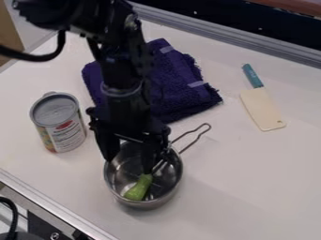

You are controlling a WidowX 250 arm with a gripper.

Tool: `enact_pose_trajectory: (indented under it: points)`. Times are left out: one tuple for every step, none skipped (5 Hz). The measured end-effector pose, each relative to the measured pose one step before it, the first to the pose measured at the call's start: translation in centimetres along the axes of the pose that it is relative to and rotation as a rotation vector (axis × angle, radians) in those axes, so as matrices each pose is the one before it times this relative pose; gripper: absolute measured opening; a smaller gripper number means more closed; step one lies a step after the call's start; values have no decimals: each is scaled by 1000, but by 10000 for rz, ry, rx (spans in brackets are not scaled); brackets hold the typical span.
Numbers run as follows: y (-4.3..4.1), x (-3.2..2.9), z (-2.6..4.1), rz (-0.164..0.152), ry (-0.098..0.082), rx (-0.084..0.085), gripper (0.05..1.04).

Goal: Moved the green object inside the silver pot

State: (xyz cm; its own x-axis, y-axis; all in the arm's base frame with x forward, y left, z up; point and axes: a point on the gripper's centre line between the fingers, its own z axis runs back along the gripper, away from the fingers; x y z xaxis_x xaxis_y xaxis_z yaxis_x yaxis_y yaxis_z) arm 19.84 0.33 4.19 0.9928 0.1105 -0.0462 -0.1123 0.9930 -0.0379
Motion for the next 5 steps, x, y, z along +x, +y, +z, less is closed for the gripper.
enact_pose_trajectory:
  points:
    - [677,676,1353,274,-735,-55,1000]
    - [1536,3196,1922,912,-1440,130,999]
    - [584,4918,-437,1056,-535,410,999]
    - [-1731,3026,-1525,147,-820,14,999]
    - [-2515,2238,-897,221,-84,-112,999]
